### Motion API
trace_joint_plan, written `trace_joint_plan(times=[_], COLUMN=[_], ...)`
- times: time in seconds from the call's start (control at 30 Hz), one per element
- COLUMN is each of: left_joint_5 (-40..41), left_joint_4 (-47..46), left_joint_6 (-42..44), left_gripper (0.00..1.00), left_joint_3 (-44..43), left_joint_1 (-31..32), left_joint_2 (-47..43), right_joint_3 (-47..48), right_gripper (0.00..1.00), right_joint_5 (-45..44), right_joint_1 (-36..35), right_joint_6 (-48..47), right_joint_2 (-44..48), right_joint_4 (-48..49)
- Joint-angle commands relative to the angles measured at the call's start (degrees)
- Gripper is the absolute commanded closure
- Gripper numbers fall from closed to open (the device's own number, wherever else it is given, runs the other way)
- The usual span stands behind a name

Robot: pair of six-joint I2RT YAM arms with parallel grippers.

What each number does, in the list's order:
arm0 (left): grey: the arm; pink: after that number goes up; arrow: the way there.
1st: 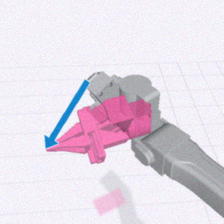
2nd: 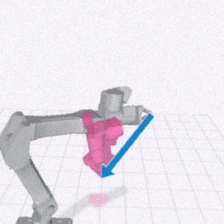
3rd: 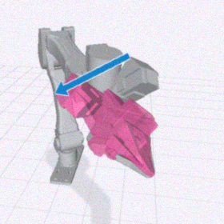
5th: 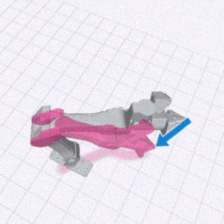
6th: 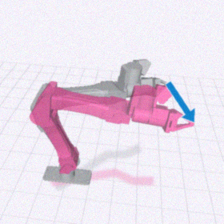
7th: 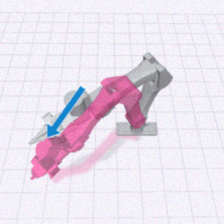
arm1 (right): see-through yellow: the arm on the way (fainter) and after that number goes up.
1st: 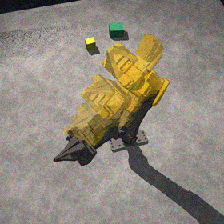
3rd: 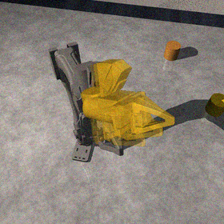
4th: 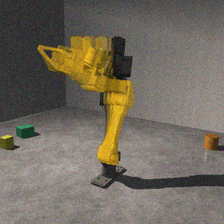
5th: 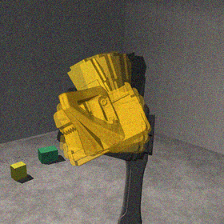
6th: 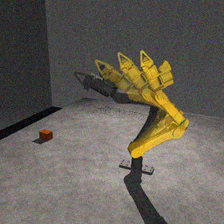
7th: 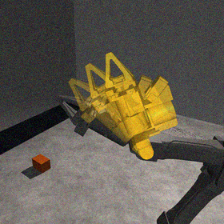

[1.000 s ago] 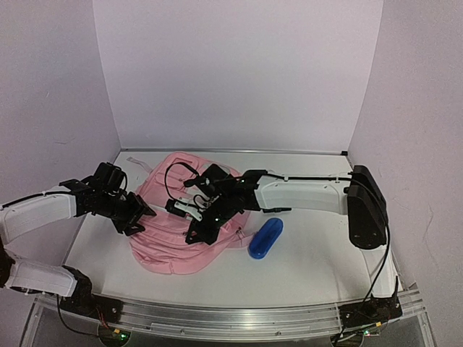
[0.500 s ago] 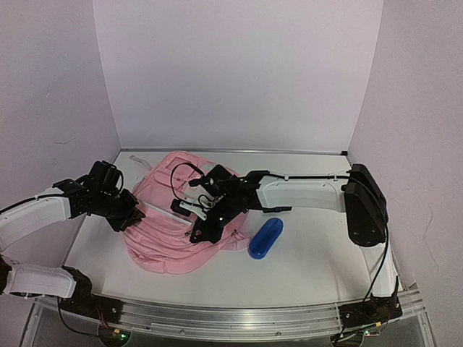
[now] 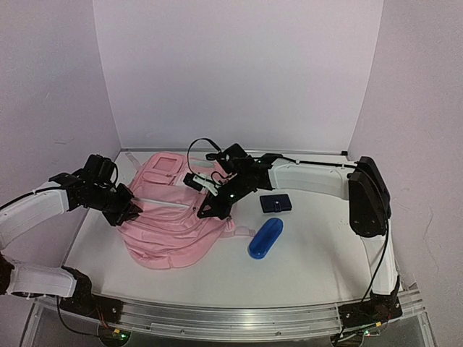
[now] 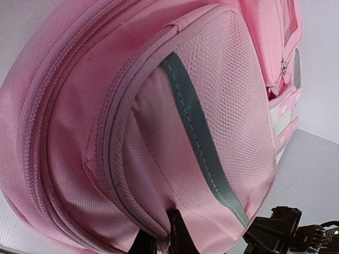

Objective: Pack the student bag
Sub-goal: Zip the student bag at the center of the board.

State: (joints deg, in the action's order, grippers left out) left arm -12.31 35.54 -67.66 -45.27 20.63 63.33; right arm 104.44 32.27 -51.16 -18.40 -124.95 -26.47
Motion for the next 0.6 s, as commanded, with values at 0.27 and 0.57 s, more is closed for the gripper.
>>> trace_joint_plan(times=[0.27, 0.57], left_joint_5=[1.4, 2.0], left_joint_4=[10.0, 11.8], left_joint_6=[17.2, 20.9], left_gripper=[1.00, 1.00], left_joint_3=[-6.6, -7.8], left_joint_1=[-5.4, -5.4], left_joint_2=[6.9, 7.6], right_joint_3=[-8.0, -2.8], right_gripper=[1.00, 0.65], right_joint_5=[-0.8, -2.7], right_joint_1=[-4.3, -0.6], right_joint_6=[5.2, 6.6], right_joint_2=[7.2, 6.1], right_joint_4=[-3.2, -4.6])
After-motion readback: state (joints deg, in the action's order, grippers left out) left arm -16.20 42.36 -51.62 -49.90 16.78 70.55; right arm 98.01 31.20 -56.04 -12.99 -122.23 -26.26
